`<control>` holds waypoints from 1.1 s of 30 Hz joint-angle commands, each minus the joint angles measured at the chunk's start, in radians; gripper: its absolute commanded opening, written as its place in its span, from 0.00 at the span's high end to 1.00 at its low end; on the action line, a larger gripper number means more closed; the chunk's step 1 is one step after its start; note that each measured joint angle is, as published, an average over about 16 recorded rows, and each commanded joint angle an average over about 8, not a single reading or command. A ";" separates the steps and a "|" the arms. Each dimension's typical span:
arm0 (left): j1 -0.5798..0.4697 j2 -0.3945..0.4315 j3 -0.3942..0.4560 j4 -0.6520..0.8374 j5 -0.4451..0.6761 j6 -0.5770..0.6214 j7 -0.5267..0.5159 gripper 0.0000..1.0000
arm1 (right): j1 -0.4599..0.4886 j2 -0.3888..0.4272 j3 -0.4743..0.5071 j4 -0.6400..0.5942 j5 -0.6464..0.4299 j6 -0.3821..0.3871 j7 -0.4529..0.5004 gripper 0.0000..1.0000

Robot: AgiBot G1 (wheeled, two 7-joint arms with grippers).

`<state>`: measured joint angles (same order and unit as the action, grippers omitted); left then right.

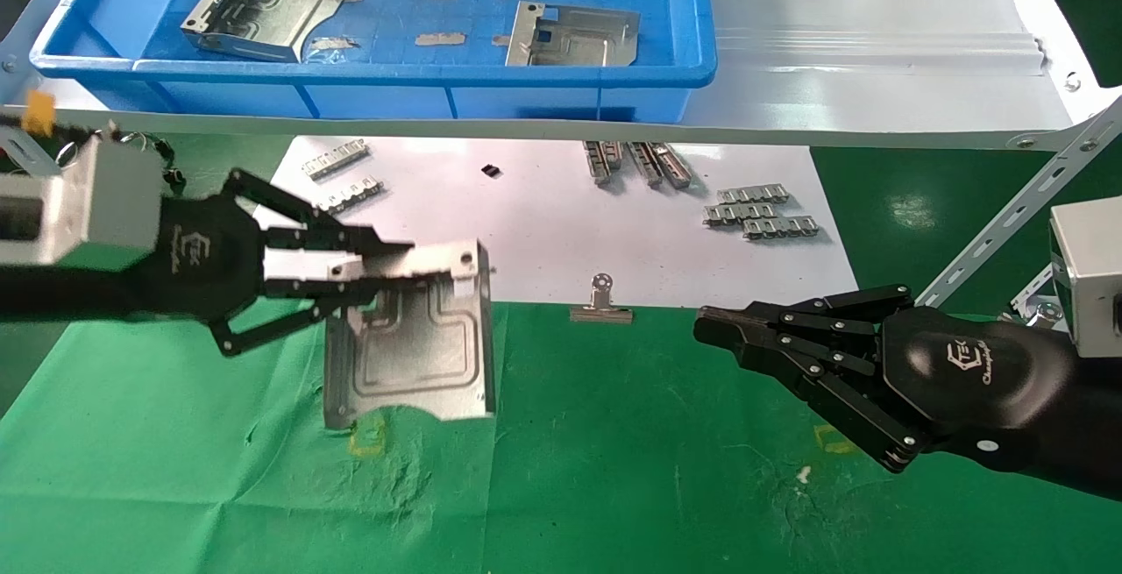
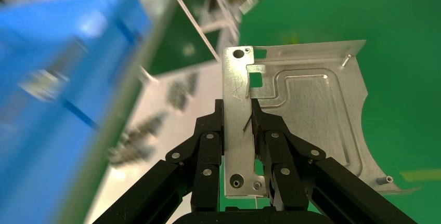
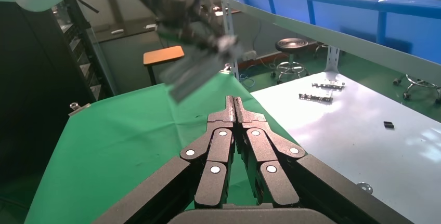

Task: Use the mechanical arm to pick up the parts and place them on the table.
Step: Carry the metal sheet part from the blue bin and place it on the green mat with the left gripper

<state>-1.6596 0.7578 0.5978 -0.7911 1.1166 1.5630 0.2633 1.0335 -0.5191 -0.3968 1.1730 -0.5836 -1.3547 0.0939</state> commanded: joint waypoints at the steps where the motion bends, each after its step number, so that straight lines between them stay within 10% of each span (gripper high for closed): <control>1: 0.021 -0.014 0.034 -0.008 0.006 0.000 0.036 1.00 | 0.000 0.000 0.000 0.000 0.000 0.000 0.000 1.00; 28: 0.181 0.015 0.122 -0.004 0.221 -0.254 0.231 1.00 | 0.000 0.000 0.000 0.000 0.000 0.000 0.000 1.00; 30: 0.186 0.016 0.123 -0.001 0.225 -0.260 0.240 0.92 | 0.000 0.000 0.000 0.000 0.000 0.000 0.000 1.00; 33: 0.194 0.017 0.123 0.002 0.228 -0.273 0.252 0.55 | 0.000 0.000 0.000 0.000 0.000 0.000 0.000 1.00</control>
<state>-1.4662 0.7752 0.7202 -0.7917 1.3454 1.2874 0.5126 1.0335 -0.5191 -0.3968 1.1730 -0.5836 -1.3547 0.0939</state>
